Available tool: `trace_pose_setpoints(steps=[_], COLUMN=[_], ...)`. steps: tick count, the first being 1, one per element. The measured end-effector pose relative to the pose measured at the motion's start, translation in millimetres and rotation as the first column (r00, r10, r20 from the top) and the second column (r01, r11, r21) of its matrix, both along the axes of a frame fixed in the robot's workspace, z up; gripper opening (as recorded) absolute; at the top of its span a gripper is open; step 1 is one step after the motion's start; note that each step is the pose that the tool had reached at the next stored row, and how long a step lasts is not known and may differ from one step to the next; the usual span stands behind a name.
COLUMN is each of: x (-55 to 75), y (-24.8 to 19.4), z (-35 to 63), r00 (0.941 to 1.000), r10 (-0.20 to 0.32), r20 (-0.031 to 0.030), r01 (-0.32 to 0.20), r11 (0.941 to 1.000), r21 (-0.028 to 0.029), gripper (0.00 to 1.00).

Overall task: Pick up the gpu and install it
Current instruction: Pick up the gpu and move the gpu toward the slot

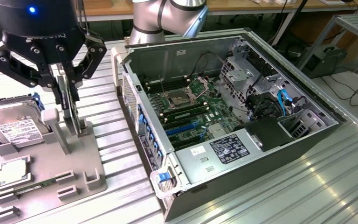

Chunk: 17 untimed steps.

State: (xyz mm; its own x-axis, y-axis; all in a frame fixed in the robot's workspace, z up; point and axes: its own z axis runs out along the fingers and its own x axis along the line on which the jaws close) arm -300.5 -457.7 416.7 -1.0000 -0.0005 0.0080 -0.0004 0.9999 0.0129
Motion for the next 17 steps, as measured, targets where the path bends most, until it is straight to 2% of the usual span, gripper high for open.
trace_pose_setpoints(steps=[11, 14, 16, 17], x=[-0.2, -0.5, -0.6, -0.6], y=[0.0, 0.0, 0.0, 0.0], z=[20.3, 23.1, 25.4, 25.6], r00=[1.0000, 1.0000, 1.0000, 1.0000], r10=[0.000, 0.000, 0.000, 0.000], r20=[0.0002, 0.0022, 0.0047, 0.0051], r01=[0.000, 0.000, 0.000, 0.000], r11=[1.0000, 1.0000, 1.0000, 1.0000], r21=[-0.0022, -0.0043, -0.0078, -0.0072], gripper=[0.27, 0.27, 0.27, 0.27])
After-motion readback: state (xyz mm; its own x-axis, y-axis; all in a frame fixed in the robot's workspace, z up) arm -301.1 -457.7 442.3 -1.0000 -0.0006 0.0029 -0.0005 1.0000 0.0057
